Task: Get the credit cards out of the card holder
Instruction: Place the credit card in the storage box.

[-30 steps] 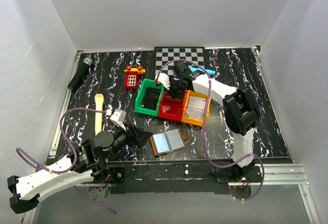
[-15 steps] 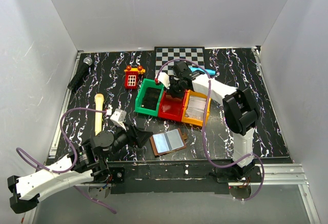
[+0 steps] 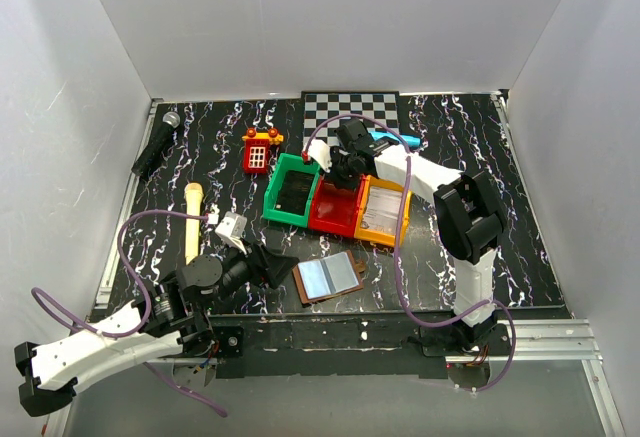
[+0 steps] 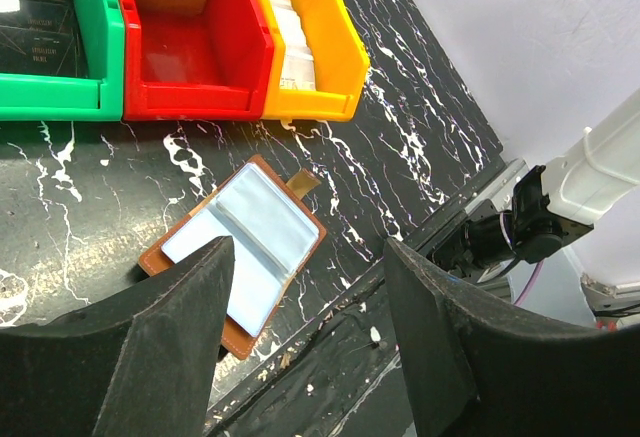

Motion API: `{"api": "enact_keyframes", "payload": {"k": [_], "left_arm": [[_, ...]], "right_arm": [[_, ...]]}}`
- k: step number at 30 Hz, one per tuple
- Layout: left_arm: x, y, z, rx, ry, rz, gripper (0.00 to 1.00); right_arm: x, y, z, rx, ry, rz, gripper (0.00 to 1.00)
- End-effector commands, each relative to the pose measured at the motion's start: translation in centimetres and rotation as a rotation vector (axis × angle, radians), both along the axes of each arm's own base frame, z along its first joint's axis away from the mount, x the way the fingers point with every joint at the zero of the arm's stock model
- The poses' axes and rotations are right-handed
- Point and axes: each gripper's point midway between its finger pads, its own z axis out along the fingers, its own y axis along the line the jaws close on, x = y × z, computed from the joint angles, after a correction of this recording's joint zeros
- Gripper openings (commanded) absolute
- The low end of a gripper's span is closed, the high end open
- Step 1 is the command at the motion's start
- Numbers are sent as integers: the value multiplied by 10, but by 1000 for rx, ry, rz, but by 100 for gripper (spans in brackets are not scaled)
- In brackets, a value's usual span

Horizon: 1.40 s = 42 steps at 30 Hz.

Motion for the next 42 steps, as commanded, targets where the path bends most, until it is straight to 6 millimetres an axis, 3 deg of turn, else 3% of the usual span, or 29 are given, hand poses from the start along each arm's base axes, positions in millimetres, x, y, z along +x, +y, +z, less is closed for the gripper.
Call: {"api": "enact_keyframes", "payload": {"k": [1,11,29,31,42], "left_arm": [[3,0,-4,17,-8,6,61],[3,0,-5,19,-5,6,61],[2,-2,-6,13,-3,-2,62],[1,-2,-7,16,-3,-4,62],[2,-2,-8,20,-3,-3,62]], "right_arm": [[12,3,8,14,-38,-27,1],[12,2,9,15,-37,-37,2],[29,2,28,27,-102,-100,16],[32,2,32,30,-116,-111,21],[45,-1,42,22,-175,-155,24]]}}
